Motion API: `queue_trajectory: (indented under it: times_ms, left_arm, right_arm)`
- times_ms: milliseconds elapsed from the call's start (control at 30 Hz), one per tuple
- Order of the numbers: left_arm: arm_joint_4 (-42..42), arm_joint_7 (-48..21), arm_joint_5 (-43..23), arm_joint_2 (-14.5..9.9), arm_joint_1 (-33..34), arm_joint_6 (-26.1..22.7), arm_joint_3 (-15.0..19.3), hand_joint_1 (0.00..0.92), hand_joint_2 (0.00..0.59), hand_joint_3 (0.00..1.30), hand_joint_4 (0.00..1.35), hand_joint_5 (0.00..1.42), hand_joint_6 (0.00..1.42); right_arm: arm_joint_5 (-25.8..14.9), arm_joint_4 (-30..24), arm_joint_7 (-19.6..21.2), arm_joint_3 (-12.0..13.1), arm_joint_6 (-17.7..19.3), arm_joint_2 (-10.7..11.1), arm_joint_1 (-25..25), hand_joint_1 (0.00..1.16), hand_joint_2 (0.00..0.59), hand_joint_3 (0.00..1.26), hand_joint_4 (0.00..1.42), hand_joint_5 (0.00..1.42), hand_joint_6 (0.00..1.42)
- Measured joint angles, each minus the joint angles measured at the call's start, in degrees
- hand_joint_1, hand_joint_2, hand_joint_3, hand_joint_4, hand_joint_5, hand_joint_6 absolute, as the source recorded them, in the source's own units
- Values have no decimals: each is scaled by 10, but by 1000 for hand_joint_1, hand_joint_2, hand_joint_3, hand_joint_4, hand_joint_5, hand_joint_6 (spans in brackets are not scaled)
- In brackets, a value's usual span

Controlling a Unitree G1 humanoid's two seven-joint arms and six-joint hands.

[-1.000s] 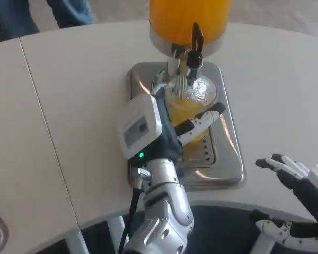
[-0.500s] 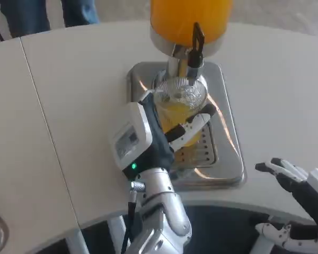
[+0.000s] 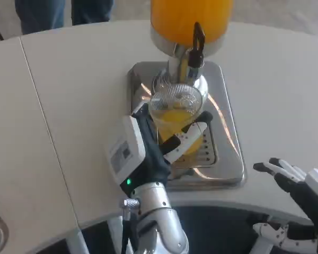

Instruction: Grasp the cup under the faucet to collect the drink, then remove the cup.

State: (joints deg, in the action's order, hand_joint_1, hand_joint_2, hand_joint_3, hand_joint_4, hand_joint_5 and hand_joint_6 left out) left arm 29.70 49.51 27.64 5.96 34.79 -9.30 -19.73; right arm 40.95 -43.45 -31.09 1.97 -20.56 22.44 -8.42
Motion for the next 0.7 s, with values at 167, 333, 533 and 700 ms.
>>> queue_trajectory:
  times_ms: [167, 333, 533, 700]
  left_arm:
    - [-27, -13, 3, -9, -11, 2, 10, 480, 112, 992, 1204, 1424, 1424]
    - [-51, -29, 7, -23, -20, 11, 14, 479, 112, 992, 1207, 1424, 1424]
    - [-77, -59, 24, -50, -44, 26, 24, 479, 112, 992, 1207, 1424, 1424]
    - [-89, -77, 33, -72, -59, 39, 29, 479, 112, 992, 1207, 1424, 1424]
  right_arm:
    - [-2, 3, 5, -4, 0, 0, 2, 727, 389, 109, 0, 0, 0]
    - [-6, 6, 7, -7, 0, 0, 5, 720, 385, 107, 0, 0, 0]
    - [-8, 8, 14, -12, 0, 0, 11, 713, 380, 106, 0, 0, 0]
    - [-9, 11, 18, -14, 0, 0, 16, 705, 375, 105, 0, 0, 0]
